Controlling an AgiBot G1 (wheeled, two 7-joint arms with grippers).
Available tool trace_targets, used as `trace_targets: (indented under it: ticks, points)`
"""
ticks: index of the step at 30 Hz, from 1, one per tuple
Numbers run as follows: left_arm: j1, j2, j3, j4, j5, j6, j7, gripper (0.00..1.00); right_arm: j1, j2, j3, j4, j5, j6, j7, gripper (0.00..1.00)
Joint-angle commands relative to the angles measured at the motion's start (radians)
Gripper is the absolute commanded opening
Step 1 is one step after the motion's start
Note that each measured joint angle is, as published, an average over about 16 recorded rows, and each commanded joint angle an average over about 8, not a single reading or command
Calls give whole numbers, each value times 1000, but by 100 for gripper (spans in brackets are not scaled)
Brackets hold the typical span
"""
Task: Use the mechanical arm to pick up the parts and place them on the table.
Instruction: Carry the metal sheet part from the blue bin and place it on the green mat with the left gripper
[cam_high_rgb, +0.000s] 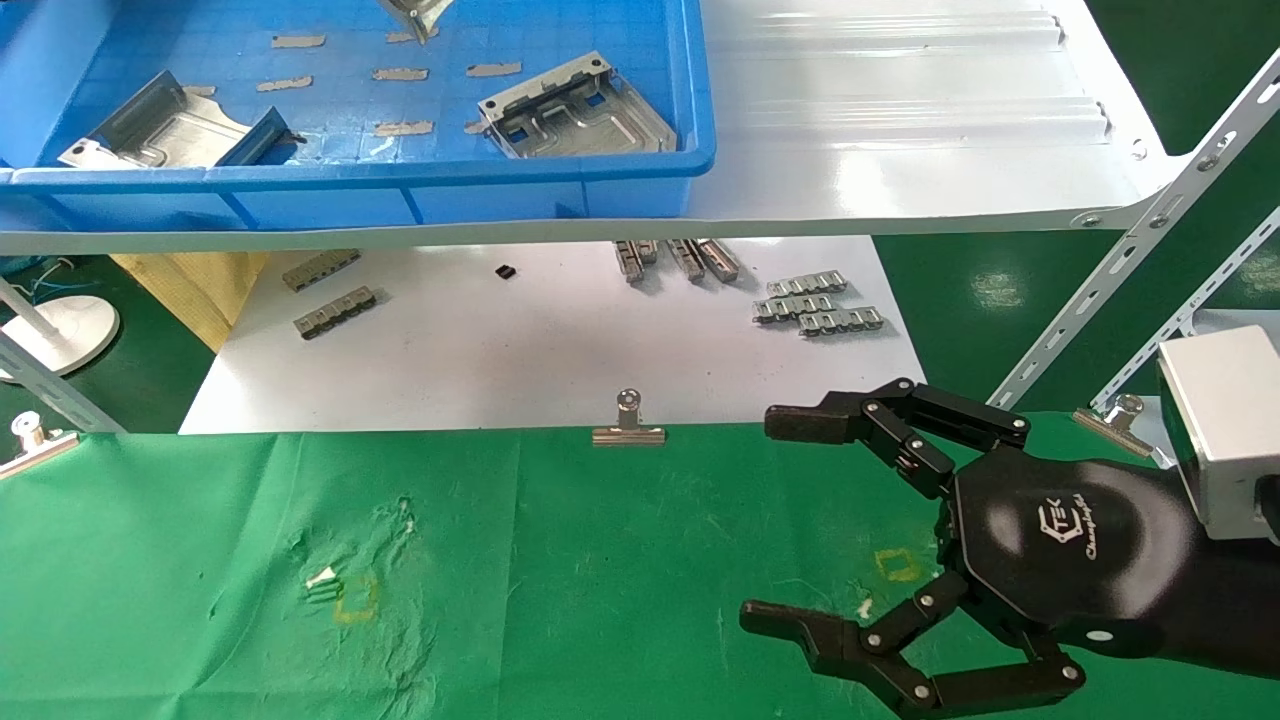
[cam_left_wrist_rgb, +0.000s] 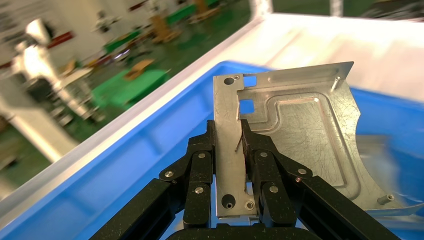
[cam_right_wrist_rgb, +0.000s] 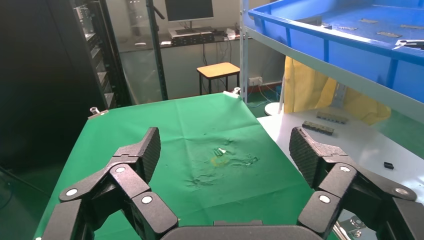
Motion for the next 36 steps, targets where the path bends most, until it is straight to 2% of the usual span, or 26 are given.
trace_targets:
  ticks: [1,5,9,14,18,22,28,36]
  points:
    - [-2,-18,-12,-7,-19,62,19,0,0,0,0,0,0,0,0,100]
    - [18,-61,-19,-27,-39,218,69,0,0,0,0,0,0,0,0,100]
    - [68,-105,-12,-99,-71,303,122,0,0,0,0,0,0,0,0,100]
    - [198,-198,43,-322,-185,317,154,0,0,0,0,0,0,0,0,100]
    - [333,-313,132,-542,-319,312,166,0,0,0,0,0,0,0,0,100]
    - [439,-398,233,-649,-372,298,219,0,0,0,0,0,0,0,0,100]
    - [529,-411,338,-574,-306,275,372,0,0,0,0,0,0,0,0,100]
    - [595,-363,368,-393,-277,260,620,0,0,0,0,0,0,0,0,100]
